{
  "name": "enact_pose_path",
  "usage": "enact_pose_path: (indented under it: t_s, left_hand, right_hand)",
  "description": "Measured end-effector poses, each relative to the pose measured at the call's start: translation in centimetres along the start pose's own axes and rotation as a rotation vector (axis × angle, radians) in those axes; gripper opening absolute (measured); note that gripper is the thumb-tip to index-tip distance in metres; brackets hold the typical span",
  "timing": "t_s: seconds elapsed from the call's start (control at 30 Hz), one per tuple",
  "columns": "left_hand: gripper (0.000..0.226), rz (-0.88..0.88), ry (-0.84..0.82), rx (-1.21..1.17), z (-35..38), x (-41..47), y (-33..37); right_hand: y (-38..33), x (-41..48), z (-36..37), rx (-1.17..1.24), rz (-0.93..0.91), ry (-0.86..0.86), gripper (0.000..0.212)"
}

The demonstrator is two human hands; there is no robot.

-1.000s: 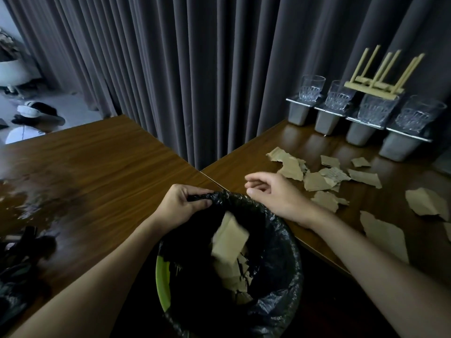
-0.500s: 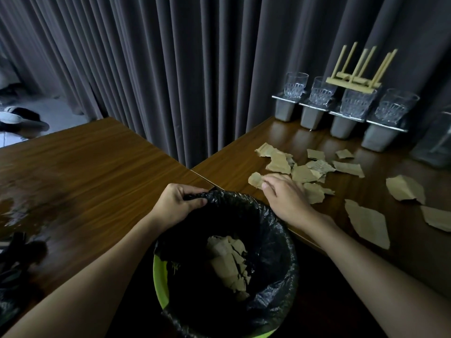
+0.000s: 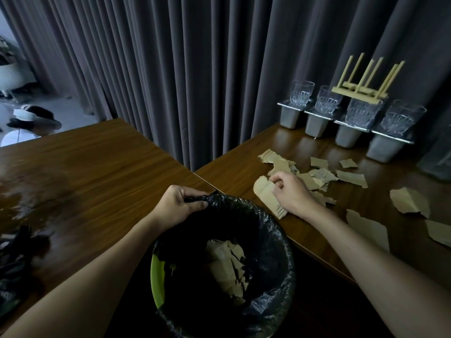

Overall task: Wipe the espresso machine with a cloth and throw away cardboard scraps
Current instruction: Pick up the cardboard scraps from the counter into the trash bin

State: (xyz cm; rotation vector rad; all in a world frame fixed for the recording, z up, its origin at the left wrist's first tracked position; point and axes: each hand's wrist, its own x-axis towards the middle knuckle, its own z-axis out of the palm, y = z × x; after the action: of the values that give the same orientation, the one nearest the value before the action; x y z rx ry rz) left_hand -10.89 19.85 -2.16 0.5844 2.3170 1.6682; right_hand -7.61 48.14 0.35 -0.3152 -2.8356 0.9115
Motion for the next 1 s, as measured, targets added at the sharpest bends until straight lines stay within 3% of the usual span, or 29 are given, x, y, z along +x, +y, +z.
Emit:
enact_pose_path:
  t_s: [0.1,0.2,0.27,0.37,0.57,1.0]
  left_hand:
    - [0.019,0.004,0.007,0.010,-0.1,0.3,0.1]
    - [0.018,0.016,0.015,0.031,-0.1,0.5,0.3]
    - [0.018,0.009,0.015,0.031,0.0,0.6,0.3]
    - [0.017,-0.008,0.030,0.001,0.2,0.5,0.2]
    - [0.017,-0.025,0.024,-0.013,0.2,0.4,0.1]
    - [0.017,-0.024,0.003,-0.025,0.1,0.3,0.1]
  right_hand:
    - [-1.1,-1.3,-1.1,0.187,-0.077,-0.009,0.023]
    - [-2.3,-2.8,-1.7,0.331,-0.177,-0.232,0.026]
    - [-2.0,-2.7,-1.2,0.231,-0.228,-0.237,0.031]
    - [-0.3,-0.8,-0.5,0.059,-0.155,-0.060,0.043]
    - [1.5,1.6,0.5,-0.259,-0.066,-0.151,0.062]
    - [1.3,1.2,1.3,-0.328,-0.163,0.024,0.034]
